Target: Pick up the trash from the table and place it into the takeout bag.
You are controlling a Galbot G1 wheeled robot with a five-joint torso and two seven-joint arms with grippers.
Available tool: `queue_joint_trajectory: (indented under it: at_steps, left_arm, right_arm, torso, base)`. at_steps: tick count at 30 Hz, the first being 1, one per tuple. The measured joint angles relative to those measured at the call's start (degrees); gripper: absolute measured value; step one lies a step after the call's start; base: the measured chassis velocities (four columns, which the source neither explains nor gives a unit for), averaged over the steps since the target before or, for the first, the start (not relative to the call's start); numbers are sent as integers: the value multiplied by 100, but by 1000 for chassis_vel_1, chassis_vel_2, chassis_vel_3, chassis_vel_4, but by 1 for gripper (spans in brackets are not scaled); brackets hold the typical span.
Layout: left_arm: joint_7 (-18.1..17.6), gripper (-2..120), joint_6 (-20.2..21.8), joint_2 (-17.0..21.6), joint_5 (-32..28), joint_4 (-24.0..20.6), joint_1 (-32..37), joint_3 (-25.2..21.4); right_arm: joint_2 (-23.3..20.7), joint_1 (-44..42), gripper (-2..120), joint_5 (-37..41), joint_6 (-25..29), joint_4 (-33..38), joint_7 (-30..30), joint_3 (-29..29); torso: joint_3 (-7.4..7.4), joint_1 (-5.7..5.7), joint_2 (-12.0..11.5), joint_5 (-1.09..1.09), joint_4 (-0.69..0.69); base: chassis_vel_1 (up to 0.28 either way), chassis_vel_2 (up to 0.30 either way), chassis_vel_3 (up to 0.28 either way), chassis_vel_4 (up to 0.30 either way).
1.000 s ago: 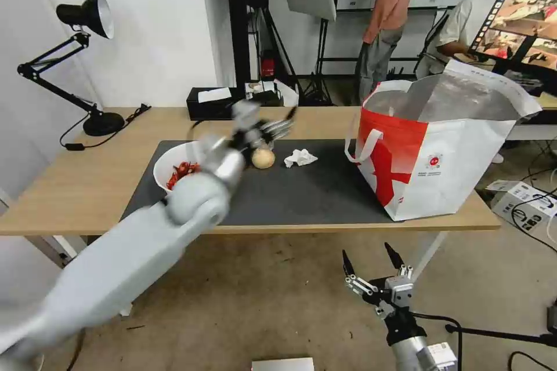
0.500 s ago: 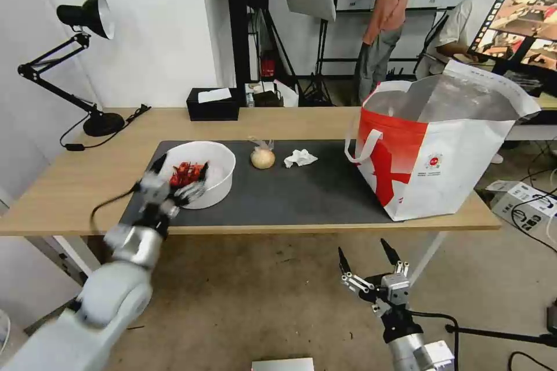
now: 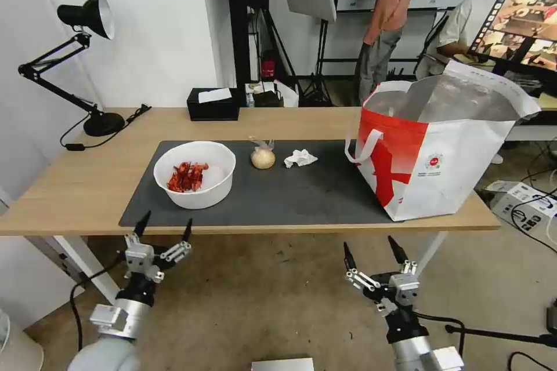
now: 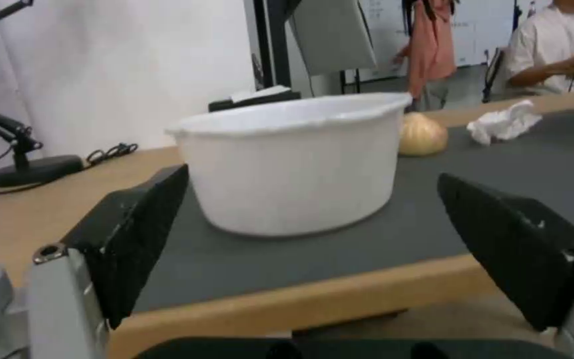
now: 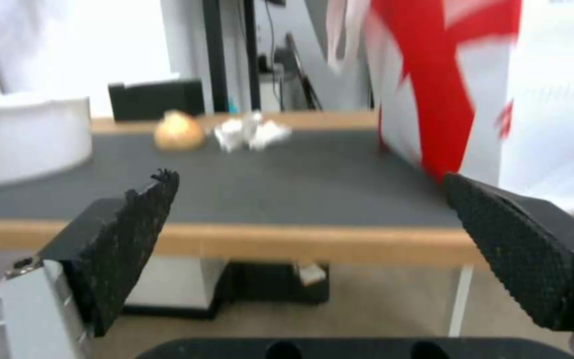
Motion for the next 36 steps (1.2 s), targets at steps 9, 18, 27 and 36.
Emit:
queue_joint_trajectory:
  at_steps: [9, 18, 27, 36]
  left_arm:
    - [195, 100, -75, 6, -115, 106, 130, -115]
    - [284, 100, -155, 68, -121, 233, 149, -105]
    - [291, 100, -186, 129, -205, 257, 201, -151]
    - [442, 100, -196, 107, -247, 259, 156, -139]
  right_arm:
    - [-10, 104, 100, 31, 48, -308, -49, 10]
    - [-46, 31, 100, 24, 9, -120, -72, -5]
    - [-598, 109, 100, 353, -611, 809, -257, -144]
    - [-1926, 1352, 100, 1590, -1737, 1423, -582, -193]
  torso:
    - [0, 0, 0, -1, -1]
    - [0, 0, 0, -2, -1]
    - [0, 0, 0, -2, -1]
    - [0, 0, 0, -1, -1]
  base:
    - [0, 0, 0, 0]
    - [0, 0, 0, 0]
    - [0, 0, 0, 0]
    - [0, 0, 0, 0]
